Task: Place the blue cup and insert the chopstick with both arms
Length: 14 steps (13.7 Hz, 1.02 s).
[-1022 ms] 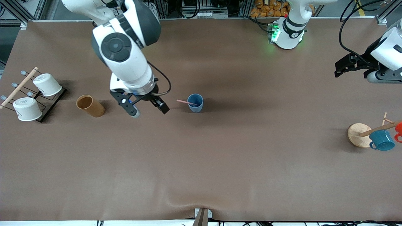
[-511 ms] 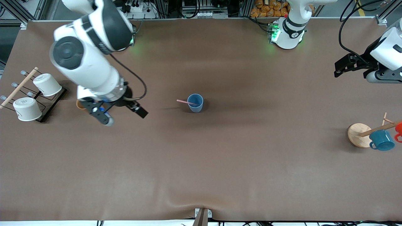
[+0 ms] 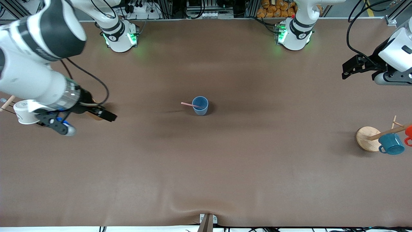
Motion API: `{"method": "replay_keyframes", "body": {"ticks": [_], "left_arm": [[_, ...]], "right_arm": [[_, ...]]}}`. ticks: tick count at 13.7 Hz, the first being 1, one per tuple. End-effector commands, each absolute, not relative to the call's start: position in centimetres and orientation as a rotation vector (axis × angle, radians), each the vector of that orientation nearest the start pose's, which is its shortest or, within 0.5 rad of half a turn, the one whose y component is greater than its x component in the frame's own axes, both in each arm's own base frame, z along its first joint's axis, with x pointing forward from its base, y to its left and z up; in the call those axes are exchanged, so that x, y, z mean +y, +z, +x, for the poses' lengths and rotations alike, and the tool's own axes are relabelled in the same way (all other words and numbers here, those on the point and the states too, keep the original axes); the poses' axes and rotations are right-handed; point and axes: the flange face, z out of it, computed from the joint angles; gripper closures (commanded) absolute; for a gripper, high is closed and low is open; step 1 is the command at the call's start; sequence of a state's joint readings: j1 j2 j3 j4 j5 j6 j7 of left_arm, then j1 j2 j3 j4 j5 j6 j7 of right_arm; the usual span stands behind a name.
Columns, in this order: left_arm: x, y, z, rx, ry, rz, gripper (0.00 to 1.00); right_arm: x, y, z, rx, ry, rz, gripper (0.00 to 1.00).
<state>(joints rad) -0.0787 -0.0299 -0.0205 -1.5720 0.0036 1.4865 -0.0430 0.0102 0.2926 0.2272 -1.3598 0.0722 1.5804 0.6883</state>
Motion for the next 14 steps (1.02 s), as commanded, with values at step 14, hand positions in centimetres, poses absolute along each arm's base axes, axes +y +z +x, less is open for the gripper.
{"method": "replay_keyframes", "body": {"ticks": [14], "left_arm": [[-5.2, 64.1, 52.5, 0.076, 0.064, -3.147, 0.0]], "right_arm": [[7.6, 65.2, 54.7, 0.109, 0.149, -3.15, 0.0]]}}
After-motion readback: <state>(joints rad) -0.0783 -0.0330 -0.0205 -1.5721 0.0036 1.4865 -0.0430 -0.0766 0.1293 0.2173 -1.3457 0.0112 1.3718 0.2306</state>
